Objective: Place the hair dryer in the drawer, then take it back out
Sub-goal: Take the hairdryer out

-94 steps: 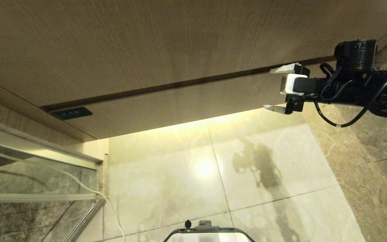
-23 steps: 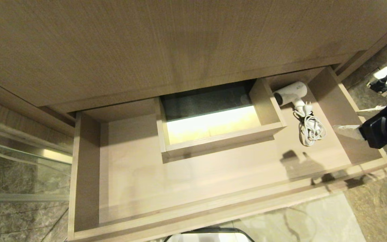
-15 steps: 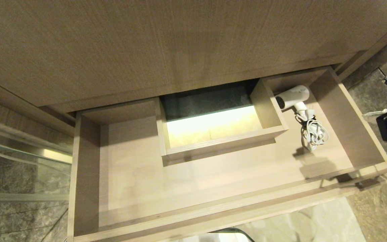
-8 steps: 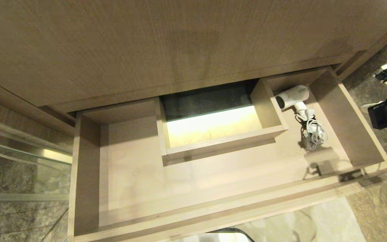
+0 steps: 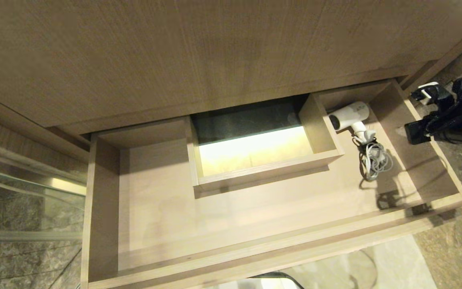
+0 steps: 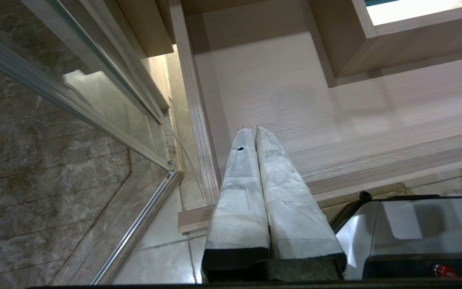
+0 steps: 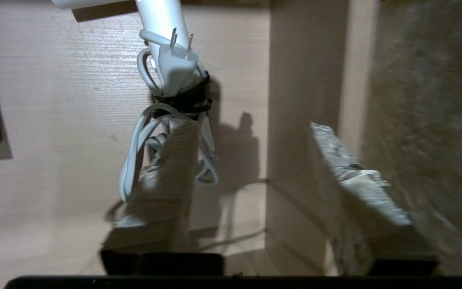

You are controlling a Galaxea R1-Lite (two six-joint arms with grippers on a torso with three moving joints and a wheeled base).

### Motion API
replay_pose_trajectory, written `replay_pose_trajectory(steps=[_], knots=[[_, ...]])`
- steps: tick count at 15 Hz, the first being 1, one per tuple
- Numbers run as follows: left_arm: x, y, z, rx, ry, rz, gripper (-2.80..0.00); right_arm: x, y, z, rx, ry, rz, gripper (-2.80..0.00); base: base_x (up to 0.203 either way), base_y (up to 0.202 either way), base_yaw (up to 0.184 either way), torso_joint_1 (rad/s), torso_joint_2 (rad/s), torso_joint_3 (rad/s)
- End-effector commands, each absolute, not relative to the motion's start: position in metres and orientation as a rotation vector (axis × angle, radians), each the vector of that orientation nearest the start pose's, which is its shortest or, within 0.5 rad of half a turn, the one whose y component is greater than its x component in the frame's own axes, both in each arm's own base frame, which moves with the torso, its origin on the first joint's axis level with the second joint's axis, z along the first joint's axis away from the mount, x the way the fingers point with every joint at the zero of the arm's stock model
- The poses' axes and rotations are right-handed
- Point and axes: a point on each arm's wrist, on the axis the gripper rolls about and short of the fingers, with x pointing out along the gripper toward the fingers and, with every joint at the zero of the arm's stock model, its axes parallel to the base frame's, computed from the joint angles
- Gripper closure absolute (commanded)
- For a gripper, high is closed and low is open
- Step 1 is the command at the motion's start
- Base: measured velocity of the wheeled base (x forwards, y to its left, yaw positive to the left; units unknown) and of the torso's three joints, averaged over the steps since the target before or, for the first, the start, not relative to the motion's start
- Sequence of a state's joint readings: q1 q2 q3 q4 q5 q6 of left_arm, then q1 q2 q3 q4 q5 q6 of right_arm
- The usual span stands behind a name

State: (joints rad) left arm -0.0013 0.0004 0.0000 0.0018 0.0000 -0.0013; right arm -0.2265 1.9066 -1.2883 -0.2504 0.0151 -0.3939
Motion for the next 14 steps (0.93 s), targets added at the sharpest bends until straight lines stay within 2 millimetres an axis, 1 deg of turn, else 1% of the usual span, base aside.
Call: replay_pose_trajectory(steps=[1, 2, 3, 4, 5, 8, 10, 14], knots=[[-0.023, 0.000, 0.075, -0.002, 0.003, -0.002, 0.00, 0.394, -0.087, 0.181, -0.322, 0.444, -0.102, -2.80, 0.000, 0.000, 0.000, 0.000, 0.00, 0.000], [-0.023, 0.000, 0.075, -0.002, 0.002, -0.002, 0.00, 0.403, -0.088, 0.173, -0.299, 0.447, -0.079, -2.80, 0.000, 0.000, 0.000, 0.000, 0.00, 0.000], [-0.023, 0.000, 0.075, -0.002, 0.003, -0.002, 0.00, 0.415, -0.089, 0.156, -0.268, 0.470, -0.052, -2.80, 0.000, 0.000, 0.000, 0.000, 0.00, 0.000], [-0.023, 0.000, 0.075, -0.002, 0.003, -0.002, 0.00, 0.425, -0.090, 0.149, -0.229, 0.465, -0.025, -2.80, 0.000, 0.000, 0.000, 0.000, 0.00, 0.000], [-0.023, 0.000, 0.075, -0.002, 0.003, -0.002, 0.00, 0.431, -0.089, 0.147, -0.173, 0.451, 0.007, -2.80, 0.000, 0.000, 0.000, 0.000, 0.00, 0.000], [-0.023, 0.000, 0.075, -0.002, 0.002, -0.002, 0.00, 0.451, -0.093, 0.133, -0.152, 0.443, 0.032, -2.80, 0.000, 0.000, 0.000, 0.000, 0.00, 0.000], [-0.023, 0.000, 0.075, -0.002, 0.002, -0.002, 0.00, 0.463, -0.095, 0.120, -0.151, 0.449, 0.035, -2.80, 0.000, 0.000, 0.000, 0.000, 0.00, 0.000], [-0.023, 0.000, 0.075, -0.002, 0.003, -0.002, 0.00, 0.473, -0.098, 0.111, -0.153, 0.443, 0.032, -2.80, 0.000, 0.000, 0.000, 0.000, 0.00, 0.000]])
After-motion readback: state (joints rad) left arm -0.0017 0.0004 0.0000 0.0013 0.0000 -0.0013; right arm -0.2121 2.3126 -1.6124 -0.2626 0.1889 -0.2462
